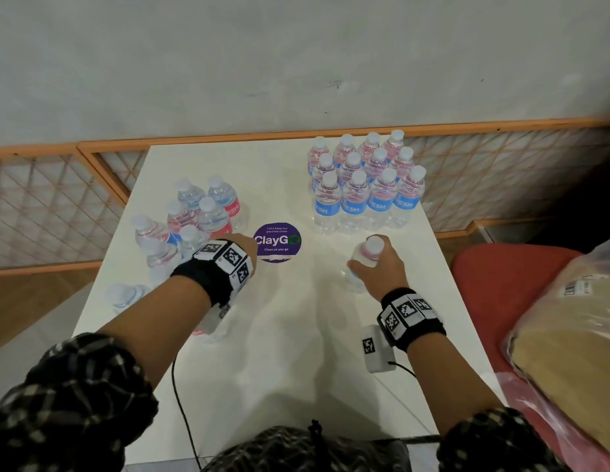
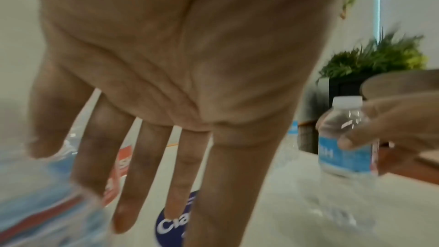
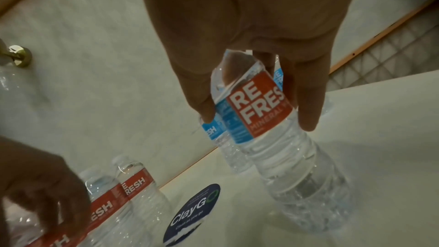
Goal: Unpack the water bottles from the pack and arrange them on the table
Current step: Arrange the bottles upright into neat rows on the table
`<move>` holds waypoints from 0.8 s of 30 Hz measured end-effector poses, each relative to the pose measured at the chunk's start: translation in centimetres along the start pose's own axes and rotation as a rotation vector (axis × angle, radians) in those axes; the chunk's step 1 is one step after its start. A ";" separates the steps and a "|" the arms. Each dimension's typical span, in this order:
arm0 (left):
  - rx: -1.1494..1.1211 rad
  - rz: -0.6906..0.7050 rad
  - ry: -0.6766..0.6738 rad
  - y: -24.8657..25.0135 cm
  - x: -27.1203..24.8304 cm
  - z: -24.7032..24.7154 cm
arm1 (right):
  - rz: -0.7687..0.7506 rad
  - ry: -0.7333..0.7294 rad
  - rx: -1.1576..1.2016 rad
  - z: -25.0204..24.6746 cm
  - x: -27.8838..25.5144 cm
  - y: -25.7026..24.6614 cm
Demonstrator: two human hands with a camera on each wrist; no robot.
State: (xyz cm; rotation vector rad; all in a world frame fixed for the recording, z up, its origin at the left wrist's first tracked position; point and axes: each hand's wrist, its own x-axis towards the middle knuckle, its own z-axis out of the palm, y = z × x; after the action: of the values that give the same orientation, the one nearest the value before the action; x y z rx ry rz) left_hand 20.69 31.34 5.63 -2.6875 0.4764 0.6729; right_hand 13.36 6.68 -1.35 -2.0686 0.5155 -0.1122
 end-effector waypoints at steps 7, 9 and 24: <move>0.231 0.059 0.098 0.1 -1.6 1.0 | 0.004 0.011 0.002 -0.4 -0.4 0.2; 0.221 0.105 0.085 0.5 -1.4 0.6 | 0.011 0.017 0.009 -0.5 -0.5 0.4; -0.208 0.444 0.114 12.9 3.6 -5.7 | 0.055 0.027 -0.040 -3.1 0.2 1.9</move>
State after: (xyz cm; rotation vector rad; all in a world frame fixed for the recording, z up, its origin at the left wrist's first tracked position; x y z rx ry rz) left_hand 20.86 16.77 5.54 -2.8474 1.1122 0.7181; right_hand 12.11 3.29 -1.29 -2.0921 0.5953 -0.0985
